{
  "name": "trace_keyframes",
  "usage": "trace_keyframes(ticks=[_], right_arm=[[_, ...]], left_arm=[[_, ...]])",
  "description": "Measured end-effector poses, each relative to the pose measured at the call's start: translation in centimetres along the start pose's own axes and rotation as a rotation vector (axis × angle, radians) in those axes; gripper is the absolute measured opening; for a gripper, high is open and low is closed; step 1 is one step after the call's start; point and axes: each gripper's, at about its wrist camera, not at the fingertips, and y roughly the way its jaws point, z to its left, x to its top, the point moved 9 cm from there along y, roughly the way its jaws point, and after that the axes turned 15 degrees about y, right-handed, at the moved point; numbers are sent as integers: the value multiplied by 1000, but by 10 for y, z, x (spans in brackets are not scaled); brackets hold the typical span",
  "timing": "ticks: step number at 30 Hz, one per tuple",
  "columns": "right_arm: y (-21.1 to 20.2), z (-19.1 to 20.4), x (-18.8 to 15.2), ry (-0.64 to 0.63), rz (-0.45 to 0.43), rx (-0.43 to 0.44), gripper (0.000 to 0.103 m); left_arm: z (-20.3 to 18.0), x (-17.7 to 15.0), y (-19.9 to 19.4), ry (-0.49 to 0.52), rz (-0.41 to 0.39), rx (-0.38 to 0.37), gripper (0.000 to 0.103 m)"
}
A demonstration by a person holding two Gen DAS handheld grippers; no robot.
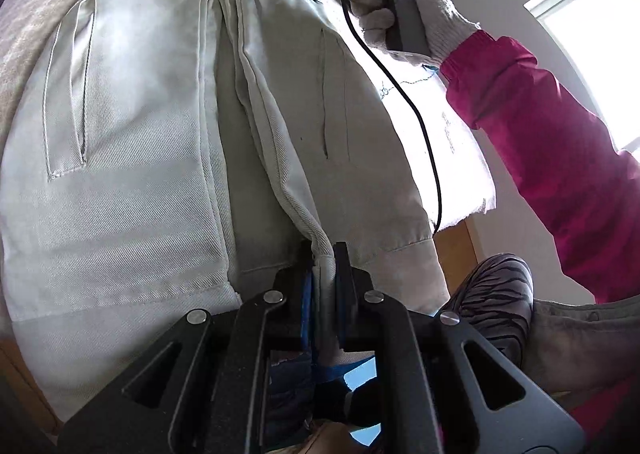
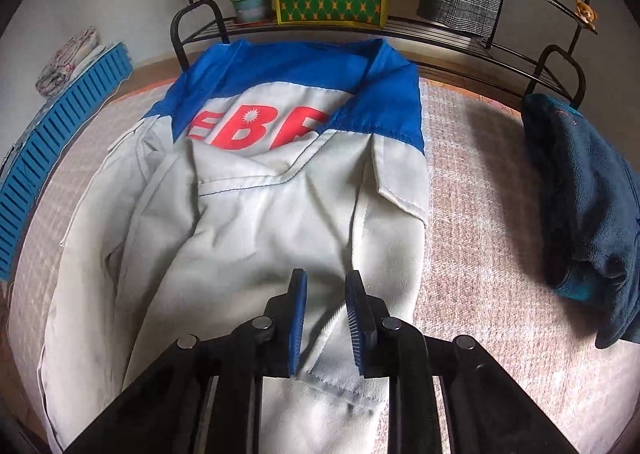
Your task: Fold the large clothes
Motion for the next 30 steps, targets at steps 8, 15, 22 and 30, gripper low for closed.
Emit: trace_keyframes(ticks=[8, 15, 22, 30], right_arm=[[-20, 76, -95, -135, 91, 154, 24], [-20, 72, -108, -120, 60, 79, 22], [-132, 39, -137, -72, -114, 212, 31], [-166, 19, -234, -47, -7, 241, 30]], left_arm=[[-5, -1, 0, -3, -11, 14, 7], [-8, -3, -36, -18, -44, -1, 8], [26, -14, -113, 8, -151, 143, 8], [76, -29, -105, -18, -104, 245, 8]])
